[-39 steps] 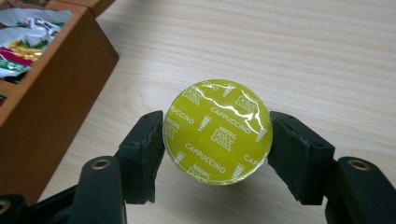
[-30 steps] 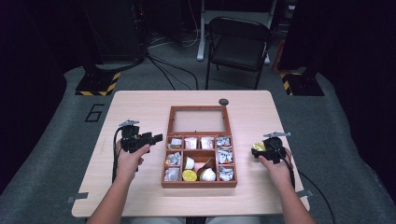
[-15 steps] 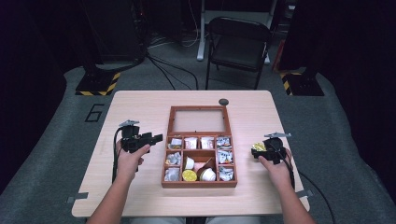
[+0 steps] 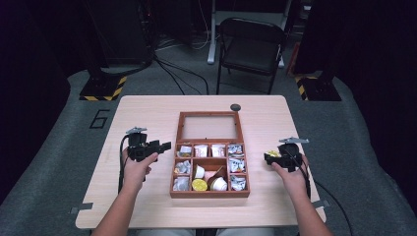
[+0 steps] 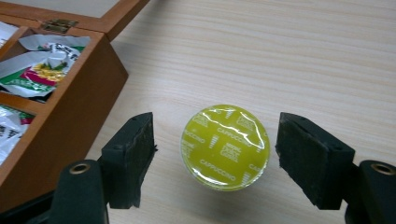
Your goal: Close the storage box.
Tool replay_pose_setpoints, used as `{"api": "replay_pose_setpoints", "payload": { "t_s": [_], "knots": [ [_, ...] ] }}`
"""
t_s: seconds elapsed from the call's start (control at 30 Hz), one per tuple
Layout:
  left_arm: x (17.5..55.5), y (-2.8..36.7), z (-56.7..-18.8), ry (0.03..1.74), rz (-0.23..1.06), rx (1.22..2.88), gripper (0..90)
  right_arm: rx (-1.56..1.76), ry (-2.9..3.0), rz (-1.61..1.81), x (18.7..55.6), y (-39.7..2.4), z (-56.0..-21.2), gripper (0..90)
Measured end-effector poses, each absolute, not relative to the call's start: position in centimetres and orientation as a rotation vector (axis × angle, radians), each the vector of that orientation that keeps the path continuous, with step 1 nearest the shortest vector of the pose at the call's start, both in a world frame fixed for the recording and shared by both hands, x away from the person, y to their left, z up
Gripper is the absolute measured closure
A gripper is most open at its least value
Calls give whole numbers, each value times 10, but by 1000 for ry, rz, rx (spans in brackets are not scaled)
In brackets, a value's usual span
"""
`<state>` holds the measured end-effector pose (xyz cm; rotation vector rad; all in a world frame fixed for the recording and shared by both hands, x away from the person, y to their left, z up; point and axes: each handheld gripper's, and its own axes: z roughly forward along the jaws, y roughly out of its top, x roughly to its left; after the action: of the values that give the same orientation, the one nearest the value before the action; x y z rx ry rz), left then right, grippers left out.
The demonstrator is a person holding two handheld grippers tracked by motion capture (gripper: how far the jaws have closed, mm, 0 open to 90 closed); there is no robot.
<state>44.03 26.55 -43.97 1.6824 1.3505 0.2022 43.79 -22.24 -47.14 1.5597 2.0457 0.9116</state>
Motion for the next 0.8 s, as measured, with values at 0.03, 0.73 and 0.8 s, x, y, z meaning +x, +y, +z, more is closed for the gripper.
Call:
{"api": "replay_pose_setpoints", "payload": {
  "t_s": [0.03,0.73,0.8],
  "knots": [
    [440,265,-440,1350,203,1684,372,1561,2048,919,438,-221,-470,279],
    [447,257,-432,1327,187,1705,372,1456,2150,1041,434,-195,-437,325],
    [449,255,-431,1324,185,1708,372,1463,2149,1060,436,-193,-435,328]
  ]
}}
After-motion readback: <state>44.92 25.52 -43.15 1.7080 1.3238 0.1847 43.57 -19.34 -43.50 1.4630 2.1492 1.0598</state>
